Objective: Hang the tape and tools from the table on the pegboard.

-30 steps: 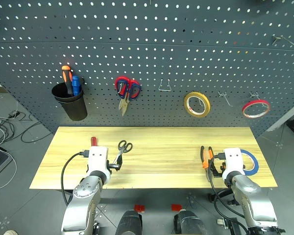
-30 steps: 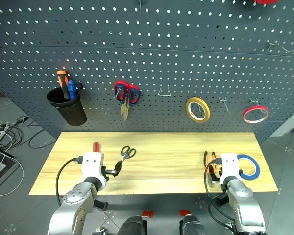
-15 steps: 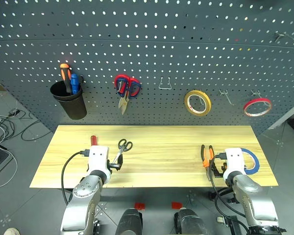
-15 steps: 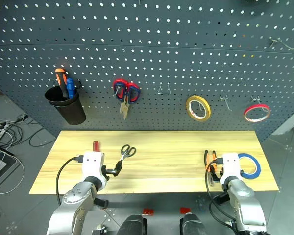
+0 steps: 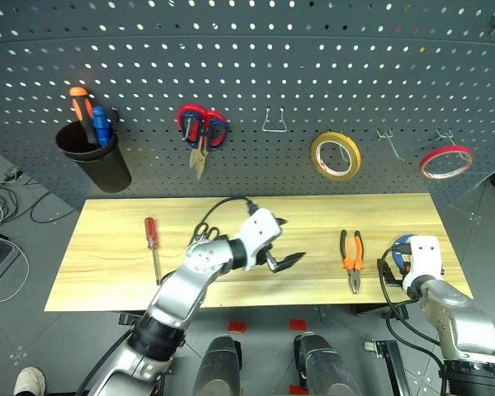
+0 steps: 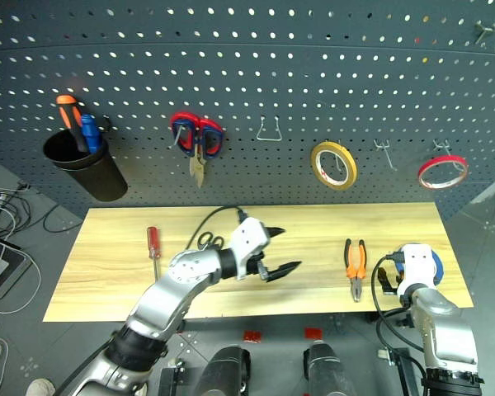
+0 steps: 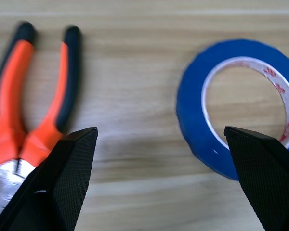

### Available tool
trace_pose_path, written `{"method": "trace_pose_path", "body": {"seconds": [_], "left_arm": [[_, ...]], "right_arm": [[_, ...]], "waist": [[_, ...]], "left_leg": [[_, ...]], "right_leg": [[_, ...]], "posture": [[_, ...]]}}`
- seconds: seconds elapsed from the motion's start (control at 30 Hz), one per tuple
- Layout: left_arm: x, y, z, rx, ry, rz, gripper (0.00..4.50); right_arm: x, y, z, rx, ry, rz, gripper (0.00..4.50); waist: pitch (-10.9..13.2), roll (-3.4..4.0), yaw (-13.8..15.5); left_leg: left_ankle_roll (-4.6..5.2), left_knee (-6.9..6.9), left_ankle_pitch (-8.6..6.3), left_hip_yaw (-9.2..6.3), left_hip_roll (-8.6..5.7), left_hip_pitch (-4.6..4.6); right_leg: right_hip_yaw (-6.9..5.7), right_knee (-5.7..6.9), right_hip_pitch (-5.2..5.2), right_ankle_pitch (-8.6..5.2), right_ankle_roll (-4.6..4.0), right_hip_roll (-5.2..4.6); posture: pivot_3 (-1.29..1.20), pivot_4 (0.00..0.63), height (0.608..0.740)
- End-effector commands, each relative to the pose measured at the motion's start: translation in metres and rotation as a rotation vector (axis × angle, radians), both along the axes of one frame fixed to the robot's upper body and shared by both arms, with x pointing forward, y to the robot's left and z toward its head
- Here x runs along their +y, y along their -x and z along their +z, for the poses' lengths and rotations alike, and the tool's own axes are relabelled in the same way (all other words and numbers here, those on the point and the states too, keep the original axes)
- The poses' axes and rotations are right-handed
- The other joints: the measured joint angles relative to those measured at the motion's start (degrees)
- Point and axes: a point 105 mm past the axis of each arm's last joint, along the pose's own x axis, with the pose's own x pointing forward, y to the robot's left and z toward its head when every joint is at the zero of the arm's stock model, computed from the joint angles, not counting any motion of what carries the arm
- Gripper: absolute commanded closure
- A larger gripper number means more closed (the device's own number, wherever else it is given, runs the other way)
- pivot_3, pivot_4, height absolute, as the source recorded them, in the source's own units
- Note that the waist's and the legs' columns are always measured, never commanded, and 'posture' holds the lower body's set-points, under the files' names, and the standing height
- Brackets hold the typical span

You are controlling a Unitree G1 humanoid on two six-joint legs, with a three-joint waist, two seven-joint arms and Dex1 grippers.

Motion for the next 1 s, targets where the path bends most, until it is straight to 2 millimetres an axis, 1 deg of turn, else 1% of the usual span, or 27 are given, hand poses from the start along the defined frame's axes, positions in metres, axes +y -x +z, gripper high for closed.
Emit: {"method": "trace_pose_path", "body": {"seconds": [0.03, 0.13, 0.2, 0.27, 0.4, 0.47, 0.6, 0.8, 0.93, 1.0], "left_arm": [[-0.019, 0.004, -0.001, -0.013, -0.004, -0.131, 0.04], [-0.033, 0.003, 0.0, -0.018, -0.008, -0.204, 0.04], [-0.04, 0.002, 0.001, -0.029, -0.01, -0.234, 0.04], [-0.047, -0.002, 0.002, -0.043, -0.013, -0.252, 0.04], [-0.048, -0.006, 0.001, -0.047, -0.014, -0.266, 0.04], [-0.046, -0.006, -0.001, -0.049, -0.019, -0.272, 0.04], [-0.044, -0.007, 0.001, -0.056, -0.009, -0.263, 0.04], [-0.041, -0.013, 0.006, -0.037, 0.015, -0.221, 0.04], [-0.041, -0.018, 0.01, -0.022, 0.033, -0.193, 0.04], [-0.041, -0.018, 0.012, -0.021, 0.035, -0.188, 0.0]], "right_arm": [[-0.01, -0.001, 0.008, -0.028, 0.001, -0.016, 0.0], [-0.014, -0.008, 0.012, -0.051, 0.001, -0.002, 0.0], [-0.017, -0.012, 0.015, -0.063, 0.005, 0.004, 0.0], [-0.02, -0.019, 0.021, -0.08, 0.018, 0.02, 0.0], [-0.02, -0.029, 0.033, -0.117, 0.019, 0.047, 0.0], [-0.018, -0.032, 0.035, -0.122, 0.001, 0.054, 0.0], [-0.019, -0.034, 0.031, -0.109, -0.041, 0.038, 0.0], [-0.017, -0.041, 0.019, -0.082, -0.196, -0.004, 0.0], [-0.013, -0.045, 0.017, -0.08, -0.226, 0.019, 0.0], [-0.012, -0.045, 0.013, -0.07, -0.224, 0.031, 0.38]], "waist": [[1.06, 0.02, -0.79], [2.06, 0.02, -1.45], [2.64, 0.02, -1.65], [3.54, 0.1, -1.68], [4.85, 0.15, -2.13], [5.26, 0.16, -2.44], [5.95, 0.14, -2.64], [6.03, 0.13, -2.64], [6.04, 0.12, -2.65], [6.06, 0.07, -2.62]], "left_leg": [[-0.01, 0.01, 0.01, 0.0, 0.02, -0.03], [-0.05, 0.09, 0.03, -0.02, 0.03, -0.33], [-0.07, 0.18, 0.06, 0.01, 0.03, -0.7], [-0.06, 0.21, 0.07, 0.02, 0.02, -0.68], [-0.04, 0.22, 0.08, 0.05, 0.0, -0.68], [-0.04, 0.21, 0.09, 0.05, 0.01, -0.71], [-0.05, 0.19, 0.09, 0.05, 0.04, -0.8], [-0.04, 0.25, 0.11, 0.04, 0.02, -0.81], [-0.03, 0.28, 0.12, 0.03, 0.02, -0.78], [-0.04, 0.28, 0.13, 0.04, 0.03, -0.78]], "right_leg": [[0.0, 0.01, -0.04, 0.0, 0.0, 0.0], [-0.01, 0.1, -0.32, 0.01, 0.01, 0.0], [0.0, 0.21, -0.7, 0.03, 0.05, -0.01], [-0.02, 0.21, -0.68, 0.04, 0.06, -0.03], [-0.02, 0.2, -0.66, 0.07, 0.11, -0.09], [-0.02, 0.19, -0.68, 0.07, 0.12, -0.1], [-0.09, 0.2, -0.77, 0.07, 0.12, -0.19], [-0.12, 0.2, -0.77, 0.1, 0.18, -0.3], [-0.14, 0.22, -0.73, 0.12, 0.22, -0.29], [-0.18, 0.22, -0.71, 0.12, 0.22, -0.29]], "posture": [[0.04, 0.38, 0.74], [0.02, 0.401, 0.74], [0.01, 0.417, 0.74], [0.0, 0.429, 0.74], [-0.02, 0.453, 0.74], [-0.02, 0.456, 0.74], [0.01, 0.454, 0.74], [0.03, 0.453, 0.74], [0.03, 0.453, 0.74], [0.05, 0.459, 0.74]]}}
